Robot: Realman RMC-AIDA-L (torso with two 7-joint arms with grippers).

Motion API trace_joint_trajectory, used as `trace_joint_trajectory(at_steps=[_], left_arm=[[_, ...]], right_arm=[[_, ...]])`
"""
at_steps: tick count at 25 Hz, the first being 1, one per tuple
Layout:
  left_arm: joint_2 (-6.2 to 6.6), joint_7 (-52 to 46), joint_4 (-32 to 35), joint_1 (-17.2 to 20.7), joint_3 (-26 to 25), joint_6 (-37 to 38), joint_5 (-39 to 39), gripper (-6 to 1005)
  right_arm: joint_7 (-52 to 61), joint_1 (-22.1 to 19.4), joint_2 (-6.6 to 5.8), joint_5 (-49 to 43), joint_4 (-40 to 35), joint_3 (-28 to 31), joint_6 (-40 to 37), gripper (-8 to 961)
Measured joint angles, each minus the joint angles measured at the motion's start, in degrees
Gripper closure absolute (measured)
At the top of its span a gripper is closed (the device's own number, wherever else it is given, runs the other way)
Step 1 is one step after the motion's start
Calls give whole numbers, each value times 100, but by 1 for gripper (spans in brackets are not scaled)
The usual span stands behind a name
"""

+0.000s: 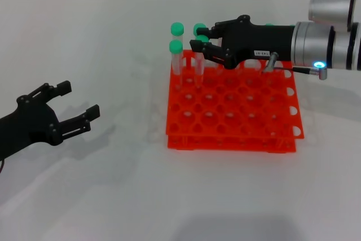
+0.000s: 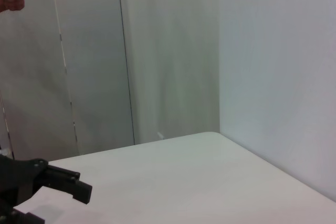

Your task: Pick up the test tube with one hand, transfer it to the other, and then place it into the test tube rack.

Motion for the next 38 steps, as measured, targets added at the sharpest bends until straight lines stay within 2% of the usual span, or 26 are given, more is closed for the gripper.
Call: trace_joint_trajectory(at_steps=[13,15,18,19,22,25,28,32,35,38], left_arm=[[-2,-9,2,-25,-1,-16,4,106],[-2,-9,3,-27,-1,-13,4,106],[-2,-17,3,-36,-2,24,4,105],[-2,-22,3,-44,-2,35,5,105],[-1,-32,3,-77,0,104,4,105],[17,-109,10,-102,-1,231,15,105],[54,-253,16,-188,-1,412,129,105],[109,-467,3,-401,-2,601,422,106],[197,-605,-83,-641,-1,838,642,106],[325,-779,-229,-930,-1,1150,876,105]], right_arm=[[-42,-37,0,59,-38,-20,-77,691],[-42,-37,-2,84,-40,-27,-132,483],[-42,-187,-30,132,-182,-1,-281,453],[-42,-507,-50,174,-490,3,-371,444],[-42,-902,-73,178,-871,6,-474,413],[-44,-1434,-133,175,-1300,95,-741,382],[-45,-1753,-239,117,-1418,247,-886,350],[-210,-1930,-504,-73,-1176,253,-1284,308],[-559,-1959,-619,-180,-845,296,-1603,276],[-619,-1970,-674,-210,-672,278,-1663,224]])
